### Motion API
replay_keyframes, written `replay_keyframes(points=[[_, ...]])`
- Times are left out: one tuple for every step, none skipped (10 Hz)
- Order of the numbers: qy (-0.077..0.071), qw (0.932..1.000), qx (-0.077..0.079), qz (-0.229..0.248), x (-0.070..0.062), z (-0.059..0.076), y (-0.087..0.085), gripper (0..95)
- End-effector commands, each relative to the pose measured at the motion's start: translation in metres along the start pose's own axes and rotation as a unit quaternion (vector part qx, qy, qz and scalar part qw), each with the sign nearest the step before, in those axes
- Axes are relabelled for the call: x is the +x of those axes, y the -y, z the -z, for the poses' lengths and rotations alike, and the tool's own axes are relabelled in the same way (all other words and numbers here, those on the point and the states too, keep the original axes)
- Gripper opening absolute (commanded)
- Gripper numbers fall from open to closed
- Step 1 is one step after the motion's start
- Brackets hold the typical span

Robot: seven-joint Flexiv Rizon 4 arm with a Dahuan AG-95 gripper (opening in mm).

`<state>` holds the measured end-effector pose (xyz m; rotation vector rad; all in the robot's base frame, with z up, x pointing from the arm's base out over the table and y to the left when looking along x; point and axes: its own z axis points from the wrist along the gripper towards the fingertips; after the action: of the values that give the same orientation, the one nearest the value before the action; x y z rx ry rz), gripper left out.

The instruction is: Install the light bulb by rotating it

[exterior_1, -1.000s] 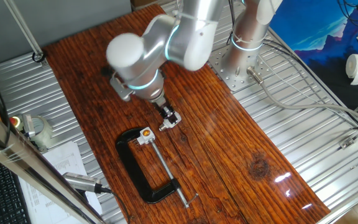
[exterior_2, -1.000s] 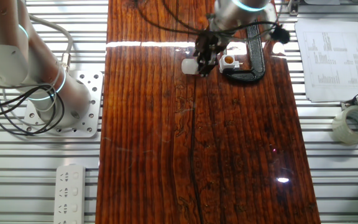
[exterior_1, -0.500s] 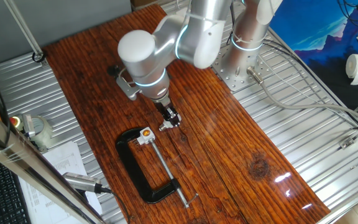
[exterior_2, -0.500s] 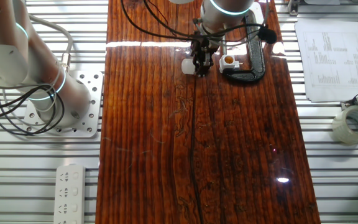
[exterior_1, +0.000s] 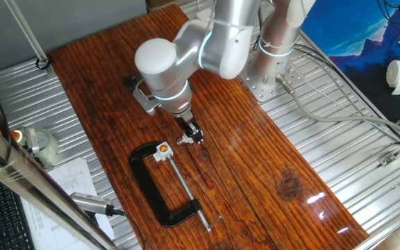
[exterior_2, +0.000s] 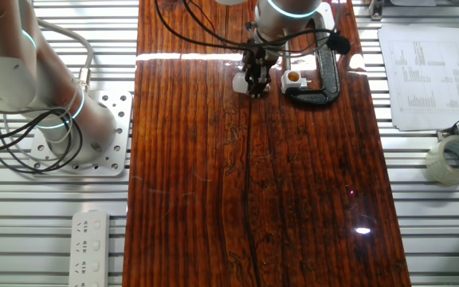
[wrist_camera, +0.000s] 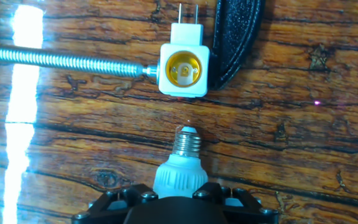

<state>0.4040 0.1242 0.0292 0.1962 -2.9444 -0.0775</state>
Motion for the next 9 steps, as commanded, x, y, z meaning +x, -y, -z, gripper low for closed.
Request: replay_keyframes(points=[[0.004, 1.0000, 0.002, -0.003, -0.0011, -0.0023, 0.0003, 57.0], [0.006, 1.0000, 0.003, -0.005, -0.0011, -0.0027, 0.0003, 57.0], [0.007, 0.9999, 0.003, -0.006, -0.0012, -0.0034, 0.0004, 57.0], [0.013, 0.9998, 0.004, -0.013, -0.0016, -0.0059, 0.0007, 57.0], [0.019, 0.9996, 0.006, -0.022, -0.0019, -0.0058, 0.0013, 57.0], [0.022, 0.9993, 0.006, -0.030, -0.0025, -0.0054, 0.0021, 57.0], [0.026, 0.9986, 0.006, -0.045, -0.0035, -0.0059, 0.0025, 57.0], [0.029, 0.9976, 0.005, -0.063, -0.0039, -0.0062, 0.0023, 57.0], [0.033, 0.9968, 0.005, -0.072, -0.0041, -0.0060, 0.0021, 57.0]])
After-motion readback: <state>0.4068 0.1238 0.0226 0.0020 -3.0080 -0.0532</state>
